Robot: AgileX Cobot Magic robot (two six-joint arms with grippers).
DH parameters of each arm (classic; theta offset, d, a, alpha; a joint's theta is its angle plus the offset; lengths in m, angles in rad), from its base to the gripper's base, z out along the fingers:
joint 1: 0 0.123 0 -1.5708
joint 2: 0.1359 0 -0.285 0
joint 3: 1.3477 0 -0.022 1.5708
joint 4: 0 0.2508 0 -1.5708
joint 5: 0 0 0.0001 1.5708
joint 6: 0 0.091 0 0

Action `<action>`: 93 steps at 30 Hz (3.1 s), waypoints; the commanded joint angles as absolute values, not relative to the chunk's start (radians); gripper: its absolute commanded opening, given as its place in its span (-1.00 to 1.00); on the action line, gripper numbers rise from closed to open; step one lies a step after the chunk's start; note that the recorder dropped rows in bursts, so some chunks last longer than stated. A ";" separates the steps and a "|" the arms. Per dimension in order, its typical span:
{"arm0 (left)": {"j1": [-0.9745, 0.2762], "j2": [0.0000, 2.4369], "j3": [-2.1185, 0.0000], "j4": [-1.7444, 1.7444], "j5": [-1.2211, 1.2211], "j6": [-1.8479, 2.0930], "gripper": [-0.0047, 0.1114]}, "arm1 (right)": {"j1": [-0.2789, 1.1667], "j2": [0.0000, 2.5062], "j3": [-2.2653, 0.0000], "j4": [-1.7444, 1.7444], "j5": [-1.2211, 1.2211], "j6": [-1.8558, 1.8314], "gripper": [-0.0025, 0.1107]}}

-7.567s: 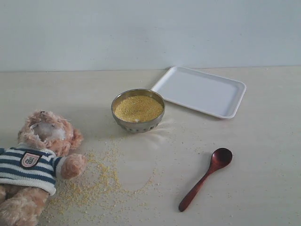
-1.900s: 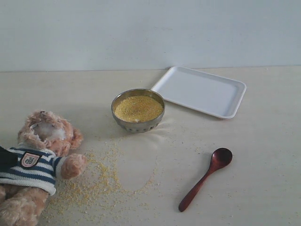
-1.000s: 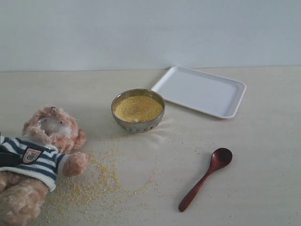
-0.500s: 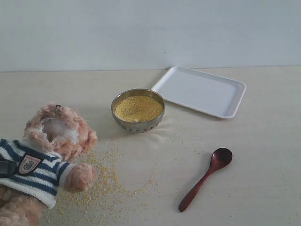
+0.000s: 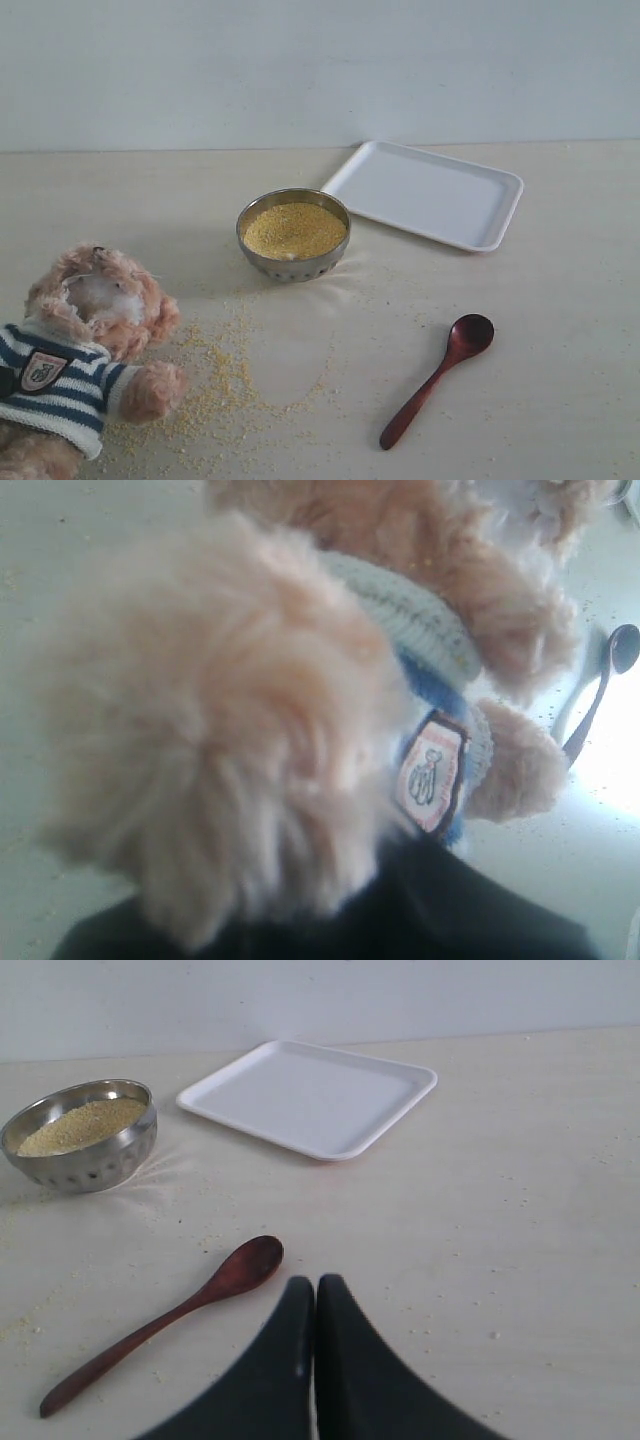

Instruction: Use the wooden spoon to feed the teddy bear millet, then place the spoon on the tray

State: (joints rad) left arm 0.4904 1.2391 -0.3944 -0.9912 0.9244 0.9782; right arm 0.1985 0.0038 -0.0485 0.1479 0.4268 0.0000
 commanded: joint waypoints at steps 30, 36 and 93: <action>0.496 1.236 -0.390 -1.006 0.931 0.985 -0.83 | 0.201 0.000 -0.044 -0.041 0.401 -0.032 -0.96; 0.496 1.236 -0.390 -1.006 0.931 0.985 -0.83 | 0.201 0.000 -0.044 0.065 0.292 0.000 -0.96; 0.496 1.236 -0.390 -1.006 0.931 0.987 -0.83 | 0.692 0.886 -0.529 0.080 0.706 0.273 -0.78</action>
